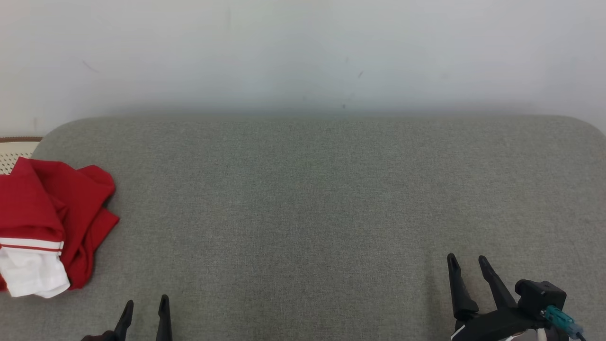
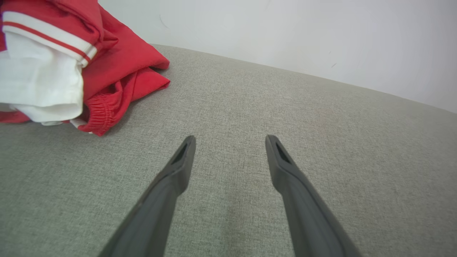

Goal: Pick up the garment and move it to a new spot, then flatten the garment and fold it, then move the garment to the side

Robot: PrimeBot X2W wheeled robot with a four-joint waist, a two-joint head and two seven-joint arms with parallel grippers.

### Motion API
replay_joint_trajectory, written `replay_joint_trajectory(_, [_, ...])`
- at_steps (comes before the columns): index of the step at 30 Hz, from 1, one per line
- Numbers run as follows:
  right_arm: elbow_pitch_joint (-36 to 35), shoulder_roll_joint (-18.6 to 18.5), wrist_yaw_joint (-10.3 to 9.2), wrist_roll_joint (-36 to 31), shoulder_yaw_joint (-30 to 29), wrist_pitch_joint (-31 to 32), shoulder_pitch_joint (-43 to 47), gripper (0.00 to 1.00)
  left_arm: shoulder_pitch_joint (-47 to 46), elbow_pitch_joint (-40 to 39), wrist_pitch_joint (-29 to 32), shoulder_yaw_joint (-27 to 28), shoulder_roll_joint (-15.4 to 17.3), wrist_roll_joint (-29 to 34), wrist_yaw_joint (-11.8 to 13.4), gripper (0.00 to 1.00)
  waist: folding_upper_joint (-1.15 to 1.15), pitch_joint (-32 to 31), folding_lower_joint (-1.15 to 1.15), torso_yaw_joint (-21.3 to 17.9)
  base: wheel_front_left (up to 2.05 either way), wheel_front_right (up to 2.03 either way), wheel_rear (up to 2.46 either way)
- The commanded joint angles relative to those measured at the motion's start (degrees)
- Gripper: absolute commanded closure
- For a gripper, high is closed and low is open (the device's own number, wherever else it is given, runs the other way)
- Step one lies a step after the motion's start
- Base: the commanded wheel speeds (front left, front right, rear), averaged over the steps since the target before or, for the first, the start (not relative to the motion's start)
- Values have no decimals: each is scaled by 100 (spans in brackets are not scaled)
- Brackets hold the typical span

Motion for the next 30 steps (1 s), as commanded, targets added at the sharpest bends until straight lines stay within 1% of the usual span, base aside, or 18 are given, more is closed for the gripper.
replay_joint_trajectory(1, [-3, -11, 3, -146, 9, -54, -90, 0, 49, -22, -65, 9, 0, 162, 4, 0, 0, 1, 0, -3, 0, 0, 0])
replay_joint_trajectory(8, [4, 51, 4, -524, -140, -126, -62, 0, 85, -38, -153, 48, -41, 473, -44, 0, 0, -1, 0, -21, 0, 0, 0])
replay_joint_trajectory(27, [30, 79, 4, -1413, -195, -305, -72, 0, 102, -34, -357, 175, -115, 1277, 11, 0, 0, 23, 0, -3, 0, 0, 0])
replay_joint_trajectory(30, [40, 81, 4, -1449, -192, -302, -70, 0, 115, -35, -356, 206, -119, 1278, -11, 0, 0, 20, 0, 12, 0, 0, 0])
